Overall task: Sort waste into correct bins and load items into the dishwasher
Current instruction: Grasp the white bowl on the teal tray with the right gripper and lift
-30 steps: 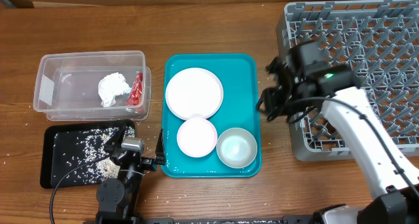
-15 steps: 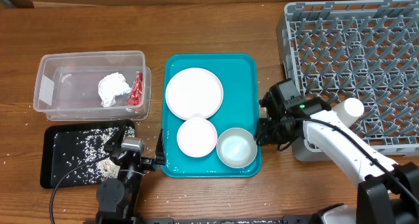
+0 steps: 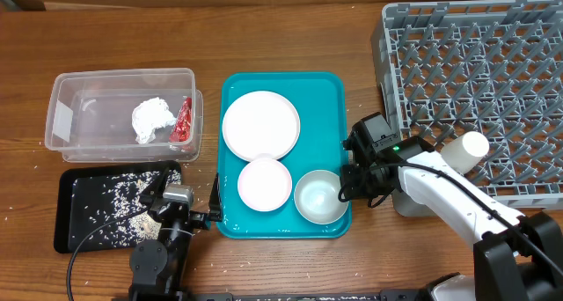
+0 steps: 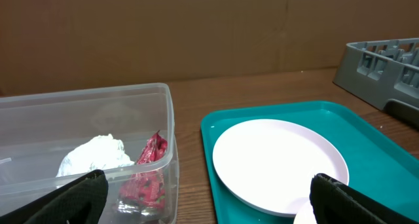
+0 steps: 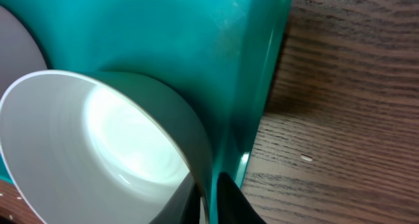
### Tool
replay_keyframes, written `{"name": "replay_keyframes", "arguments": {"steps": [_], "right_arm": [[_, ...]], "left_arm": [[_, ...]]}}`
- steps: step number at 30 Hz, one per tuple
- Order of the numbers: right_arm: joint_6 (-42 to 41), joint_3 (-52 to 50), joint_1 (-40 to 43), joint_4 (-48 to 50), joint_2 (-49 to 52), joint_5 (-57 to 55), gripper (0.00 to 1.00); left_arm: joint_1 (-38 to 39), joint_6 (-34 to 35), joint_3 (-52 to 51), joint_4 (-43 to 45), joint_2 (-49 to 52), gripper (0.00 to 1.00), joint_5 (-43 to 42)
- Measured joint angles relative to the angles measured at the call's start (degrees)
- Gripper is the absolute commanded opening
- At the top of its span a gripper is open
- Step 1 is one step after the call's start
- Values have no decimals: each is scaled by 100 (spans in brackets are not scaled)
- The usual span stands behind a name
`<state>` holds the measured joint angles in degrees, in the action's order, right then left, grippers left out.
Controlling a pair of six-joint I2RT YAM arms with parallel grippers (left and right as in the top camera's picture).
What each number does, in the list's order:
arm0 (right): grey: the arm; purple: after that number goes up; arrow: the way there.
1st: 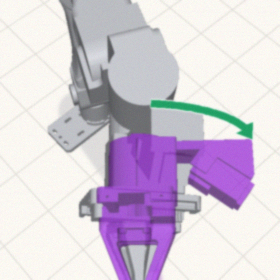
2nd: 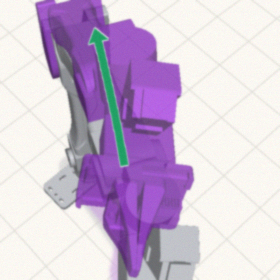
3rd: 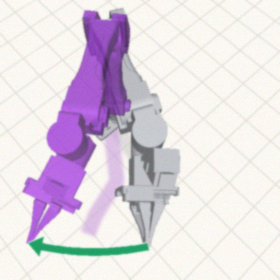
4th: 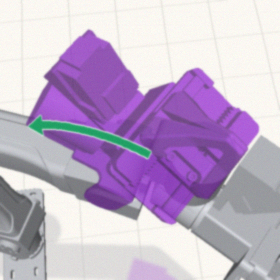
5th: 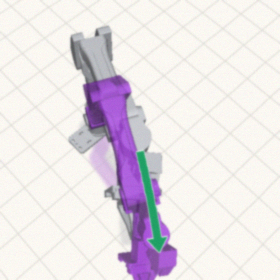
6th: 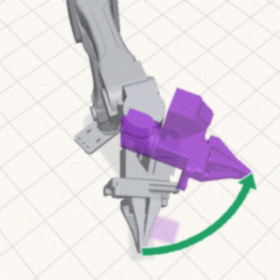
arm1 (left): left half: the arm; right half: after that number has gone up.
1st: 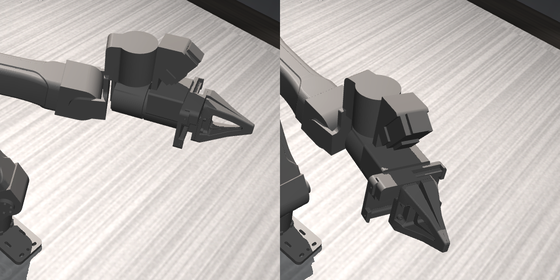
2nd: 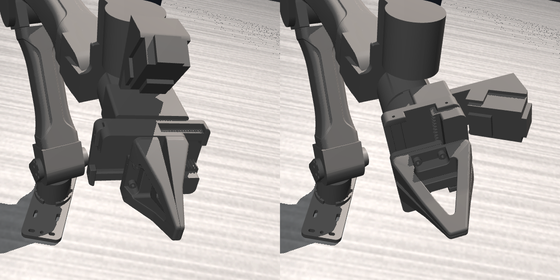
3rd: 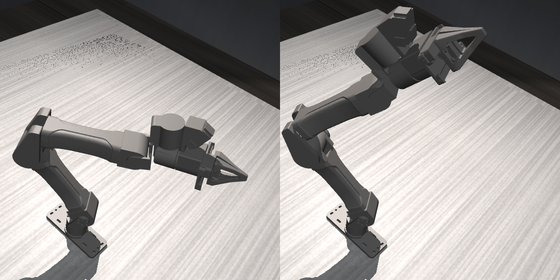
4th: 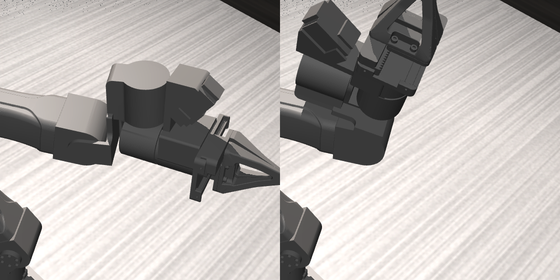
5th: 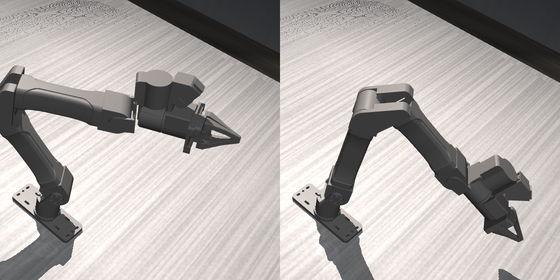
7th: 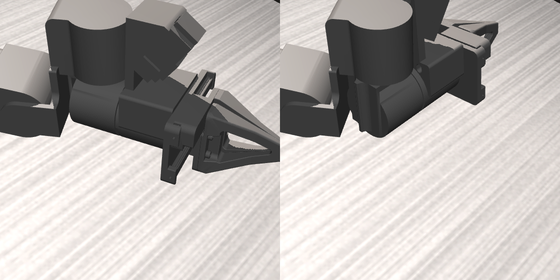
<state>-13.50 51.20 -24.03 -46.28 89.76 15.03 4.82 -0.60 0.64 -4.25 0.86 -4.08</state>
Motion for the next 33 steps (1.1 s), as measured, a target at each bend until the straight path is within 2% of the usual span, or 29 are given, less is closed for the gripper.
{"name": "replay_keyframes", "arguments": {"steps": [2, 3, 4, 5, 8, 9, 10, 13, 18, 20, 21, 29, 33], "right_arm": [[-11, 0, 0, -2, 0, -22, 4], [-15, 0, 0, -7, 0, -31, 8], [-37, -2, 0, -11, 0, -31, 19], [-57, -2, 0, -2, 0, -35, 24], [-83, -4, 0, 20, 0, -42, 36], [-111, -4, 0, 22, 0, -46, 37], [-109, -4, 0, 13, 0, -48, 36], [-136, -11, 0, -83, 0, -48, 22], [-133, -33, 0, -15, 0, -90, 16], [-131, -33, 0, -7, 0, -90, 6], [-142, -33, 0, -4, 0, -94, 4], [-507, -13, 0, -31, 0, -492, 4], [-691, 380, -11, -599, -63, -1130, 4]], "left_arm": [[0, 0, 0, 0, 0, 100, 0], [0, 0, 0, 0, 0, 100, 0], [0, 0, 0, 0, 0, 100, 0], [0, 0, 0, 0, 0, 100, 0], [0, 0, 0, 0, 0, 100, 0], [0, 0, 0, 0, 0, 100, 0], [0, 0, 0, 0, 0, 100, 0], [0, 0, 0, 0, 0, 100, 0], [0, 0, 0, 0, 0, 100, 0], [0, 0, 0, 0, 0, 100, 0], [0, 0, 0, 0, 0, 100, 2], [0, 0, 0, 0, 0, 100, 0], [0, 0, 0, 0, 0, 100, 0]]}}
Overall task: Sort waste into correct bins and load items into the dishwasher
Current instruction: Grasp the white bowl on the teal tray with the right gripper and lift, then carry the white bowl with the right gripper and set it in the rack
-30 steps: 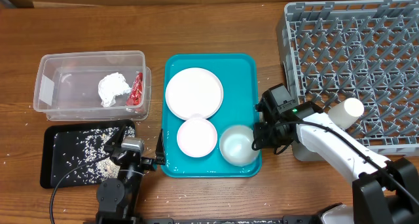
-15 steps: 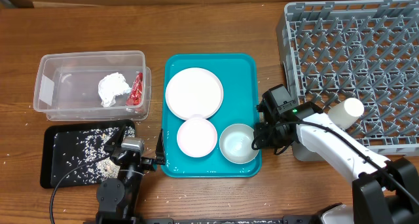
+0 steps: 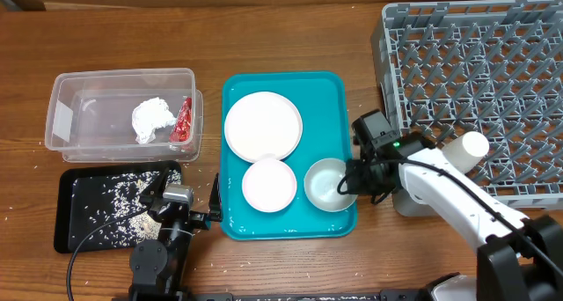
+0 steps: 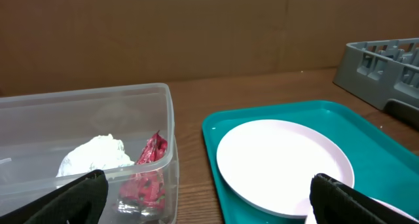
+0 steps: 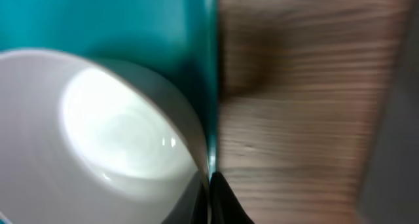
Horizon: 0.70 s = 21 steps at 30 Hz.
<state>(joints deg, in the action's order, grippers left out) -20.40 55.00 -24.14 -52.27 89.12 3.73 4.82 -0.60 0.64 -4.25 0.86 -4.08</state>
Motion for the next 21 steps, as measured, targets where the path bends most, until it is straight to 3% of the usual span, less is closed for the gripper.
{"name": "replay_keyframes", "arguments": {"steps": [5, 8, 13, 18, 21], "right_arm": [[-142, 898, 4, -625, -568, -1193, 4], [-166, 1311, 7, -505, -1073, -1659, 4], [-168, 1692, 2, -243, -1812, -3357, 4], [-160, 1696, 9, -245, -1556, -5788, 4], [20, 1694, 17, -94, -1141, -6706, 4]], "left_arm": [[0, 0, 0, 2, 0, 100, 0], [0, 0, 0, 0, 0, 100, 0], [0, 0, 0, 0, 0, 100, 2], [0, 0, 0, 0, 0, 100, 2], [0, 0, 0, 0, 0, 100, 0]]}}
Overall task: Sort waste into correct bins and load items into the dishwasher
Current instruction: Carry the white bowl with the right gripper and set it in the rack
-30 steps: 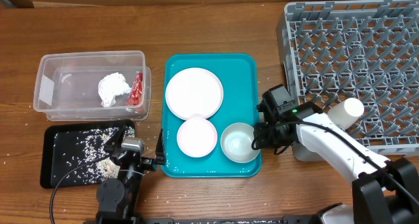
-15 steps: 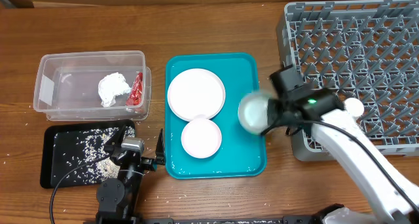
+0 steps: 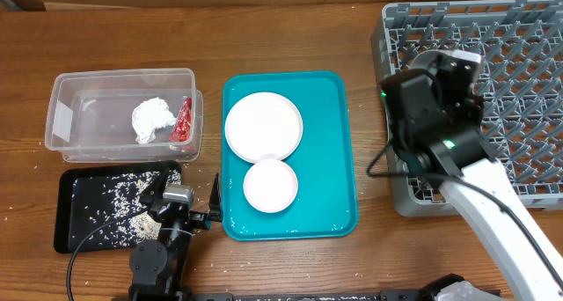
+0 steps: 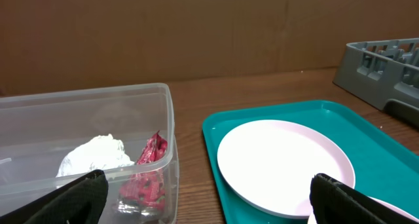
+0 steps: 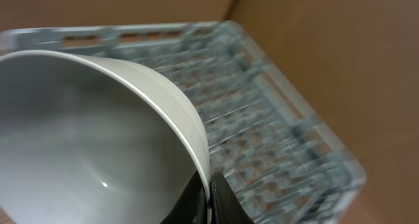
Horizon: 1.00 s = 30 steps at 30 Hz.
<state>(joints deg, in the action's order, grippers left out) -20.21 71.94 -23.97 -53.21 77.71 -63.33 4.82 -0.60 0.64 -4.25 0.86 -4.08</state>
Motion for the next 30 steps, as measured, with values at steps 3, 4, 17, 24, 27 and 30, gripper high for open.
{"name": "replay_keyframes", "arguments": {"steps": [3, 4, 17, 24, 27, 30], "right_arm": [[306, 0, 22, 96, 555, -496, 4], [380, 0, 28, 72, 756, -610, 4], [426, 0, 142, -1272, 1716, -850, 4], [90, 0, 280, -1508, 1716, -691, 4], [72, -7, 468, -1239, 1716, -651, 4], [195, -11, 520, -787, 1716, -651, 4]], "left_arm": [[0, 0, 0, 0, 0, 100, 0], [0, 0, 0, 0, 0, 100, 0], [0, 0, 0, 0, 0, 100, 2], [0, 0, 0, 0, 0, 100, 0], [0, 0, 0, 0, 0, 100, 0], [0, 0, 0, 0, 0, 100, 0]]}}
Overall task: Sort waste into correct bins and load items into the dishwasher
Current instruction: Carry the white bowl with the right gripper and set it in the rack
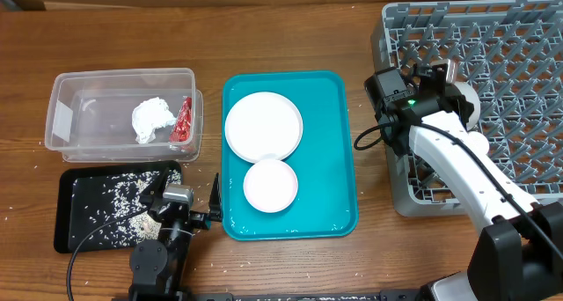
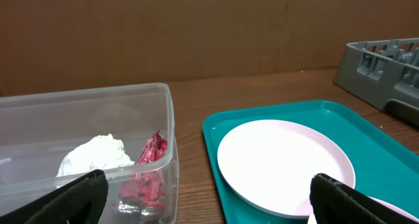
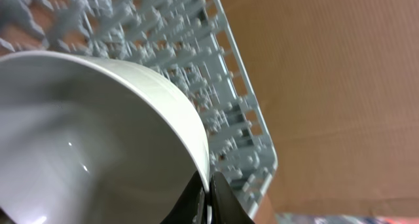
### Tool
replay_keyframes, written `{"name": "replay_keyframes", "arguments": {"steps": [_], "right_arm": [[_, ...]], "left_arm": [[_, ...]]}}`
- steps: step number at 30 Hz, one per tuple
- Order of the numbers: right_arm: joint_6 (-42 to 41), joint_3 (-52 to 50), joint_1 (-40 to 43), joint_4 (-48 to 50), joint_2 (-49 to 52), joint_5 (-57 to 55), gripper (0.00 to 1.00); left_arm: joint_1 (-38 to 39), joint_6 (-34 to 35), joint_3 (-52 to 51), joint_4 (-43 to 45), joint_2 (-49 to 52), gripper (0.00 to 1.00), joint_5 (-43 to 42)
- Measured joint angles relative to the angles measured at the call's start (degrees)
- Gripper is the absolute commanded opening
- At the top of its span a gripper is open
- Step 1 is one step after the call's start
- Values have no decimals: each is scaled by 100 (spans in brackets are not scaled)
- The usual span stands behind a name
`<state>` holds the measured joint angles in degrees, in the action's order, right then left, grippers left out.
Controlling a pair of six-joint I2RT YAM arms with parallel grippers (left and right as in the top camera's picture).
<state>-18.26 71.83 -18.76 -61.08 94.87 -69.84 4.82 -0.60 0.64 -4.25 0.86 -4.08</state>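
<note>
My right gripper (image 3: pixel 208 188) is shut on the rim of a white bowl (image 3: pixel 98 139). In the overhead view the bowl (image 1: pixel 464 99) hangs tilted over the left part of the grey dish rack (image 1: pixel 510 63). On the teal tray (image 1: pixel 325 160) lie a large white plate (image 1: pixel 262 125) and a small white plate (image 1: pixel 270 184). My left gripper (image 2: pixel 209 207) rests open at the table's front, between the clear bin (image 2: pixel 85 112) and the tray, holding nothing.
The clear bin (image 1: pixel 123 74) at the left holds a crumpled white tissue (image 1: pixel 151 118) and a red wrapper (image 1: pixel 183 119). A black tray (image 1: pixel 79 217) strewn with rice lies in front of it. The rack's prongs (image 3: pixel 196 60) stand close behind the bowl.
The right arm has dropped lower with the bowl and now sits at the rack's left edge, the bowl turned more on its side. The left arm and the tray's plates are unchanged.
My right gripper first gripped the bowl's rim at the tray's front right corner. The tray had then shifted slightly right with the bowl still on it. After that the bowl was off the tray, high over the rack, and now it is held low above the rack's left side.
</note>
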Motion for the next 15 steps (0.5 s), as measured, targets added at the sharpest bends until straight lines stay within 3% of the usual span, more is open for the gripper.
{"name": "replay_keyframes", "arguments": {"steps": [5, 15], "right_arm": [[728, 0, 22, 1038, 0, -37, 4], [1211, 0, 437, 1023, 0, 267, 4]], "left_arm": [[0, 0, -2, 2, 0, 100, 0], [0, 0, -2, 0, 0, 100, 0]]}}
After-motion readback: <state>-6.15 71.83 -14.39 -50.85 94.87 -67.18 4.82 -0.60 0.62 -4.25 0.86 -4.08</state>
